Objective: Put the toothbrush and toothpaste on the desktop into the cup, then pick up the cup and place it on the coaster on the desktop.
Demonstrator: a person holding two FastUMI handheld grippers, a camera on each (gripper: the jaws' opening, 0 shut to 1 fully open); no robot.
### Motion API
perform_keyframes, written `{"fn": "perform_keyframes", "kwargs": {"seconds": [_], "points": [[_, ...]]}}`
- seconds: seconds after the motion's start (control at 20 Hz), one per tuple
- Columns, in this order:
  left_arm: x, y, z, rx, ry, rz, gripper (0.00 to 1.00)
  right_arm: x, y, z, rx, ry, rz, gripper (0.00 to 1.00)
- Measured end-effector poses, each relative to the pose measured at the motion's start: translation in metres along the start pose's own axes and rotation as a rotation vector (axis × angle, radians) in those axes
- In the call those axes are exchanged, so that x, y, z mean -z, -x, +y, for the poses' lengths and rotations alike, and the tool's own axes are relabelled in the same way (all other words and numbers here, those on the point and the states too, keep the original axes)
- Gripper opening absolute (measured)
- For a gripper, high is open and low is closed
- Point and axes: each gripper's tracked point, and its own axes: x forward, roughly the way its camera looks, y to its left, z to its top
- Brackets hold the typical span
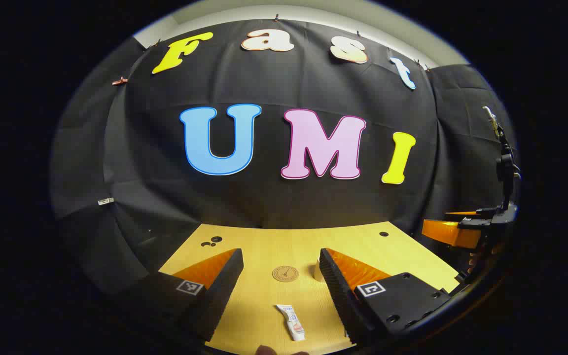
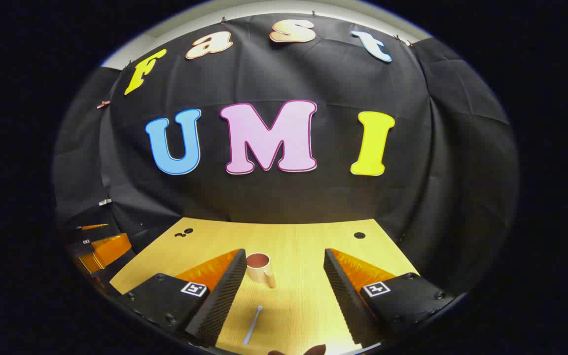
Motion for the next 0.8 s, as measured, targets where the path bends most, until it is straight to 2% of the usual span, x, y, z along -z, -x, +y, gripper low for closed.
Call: {"fn": "perform_keyframes", "kwargs": {"seconds": [0.45,0.8], "points": [[0.014,-0.011,-0.008,0.006,-0.017,0.031,0.97,0.01,-0.008,-0.007,0.011,0.001,0.023,0.98],[0.025,-0.014,-0.014,0.005,-0.013,0.06,0.97,0.019,-0.009,-0.004,-0.016,0.012,0.038,0.98]]}}
